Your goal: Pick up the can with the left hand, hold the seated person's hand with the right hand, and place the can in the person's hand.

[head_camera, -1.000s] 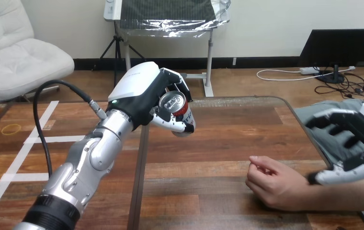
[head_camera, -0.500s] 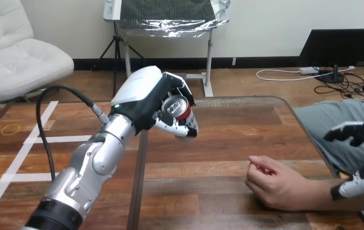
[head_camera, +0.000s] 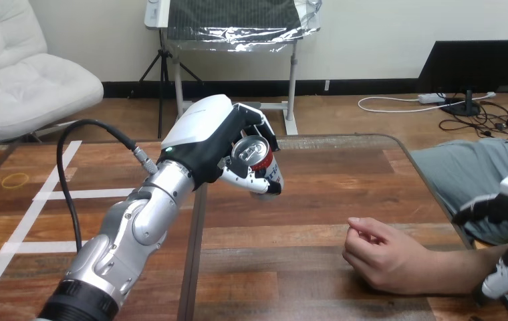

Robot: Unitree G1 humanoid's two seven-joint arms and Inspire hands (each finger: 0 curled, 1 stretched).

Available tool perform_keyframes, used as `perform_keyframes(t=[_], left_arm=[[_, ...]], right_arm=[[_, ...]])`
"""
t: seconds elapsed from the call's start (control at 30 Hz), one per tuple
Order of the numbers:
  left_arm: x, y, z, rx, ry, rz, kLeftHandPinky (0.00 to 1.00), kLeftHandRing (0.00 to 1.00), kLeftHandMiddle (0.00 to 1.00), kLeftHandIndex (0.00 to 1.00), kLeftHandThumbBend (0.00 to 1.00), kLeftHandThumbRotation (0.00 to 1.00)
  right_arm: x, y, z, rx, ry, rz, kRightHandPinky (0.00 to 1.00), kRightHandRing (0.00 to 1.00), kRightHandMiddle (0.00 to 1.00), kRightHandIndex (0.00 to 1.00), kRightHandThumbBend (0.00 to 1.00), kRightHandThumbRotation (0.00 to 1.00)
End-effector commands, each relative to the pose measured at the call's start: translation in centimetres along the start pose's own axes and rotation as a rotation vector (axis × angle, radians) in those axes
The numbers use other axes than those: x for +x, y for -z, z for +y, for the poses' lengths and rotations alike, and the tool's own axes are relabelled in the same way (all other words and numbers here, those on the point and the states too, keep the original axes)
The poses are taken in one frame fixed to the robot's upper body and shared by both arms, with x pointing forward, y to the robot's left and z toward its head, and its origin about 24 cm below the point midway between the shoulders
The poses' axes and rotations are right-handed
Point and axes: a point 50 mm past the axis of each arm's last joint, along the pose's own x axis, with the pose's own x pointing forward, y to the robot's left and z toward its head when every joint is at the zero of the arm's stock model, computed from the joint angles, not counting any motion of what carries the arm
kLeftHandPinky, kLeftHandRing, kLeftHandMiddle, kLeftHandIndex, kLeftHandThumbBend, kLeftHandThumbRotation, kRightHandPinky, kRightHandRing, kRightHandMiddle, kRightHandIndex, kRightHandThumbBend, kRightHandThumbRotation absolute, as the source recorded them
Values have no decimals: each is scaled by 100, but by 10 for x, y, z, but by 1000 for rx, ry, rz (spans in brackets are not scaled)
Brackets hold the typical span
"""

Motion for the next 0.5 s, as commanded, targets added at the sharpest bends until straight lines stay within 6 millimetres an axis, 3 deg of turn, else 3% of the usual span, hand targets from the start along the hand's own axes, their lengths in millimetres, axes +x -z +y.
perform_keyframes(t=[0.0,0.47], left_arm=[[7,-17,22,-3,-91,-74,34,39,46,47,66,0],[6,-18,21,-1,-82,-65,34,39,46,47,66,0]], right_arm=[[3,-3,-19,-106,16,17,89,93,92,88,80,0],[24,1,-15,-218,-75,44,91,92,91,87,82,0]])
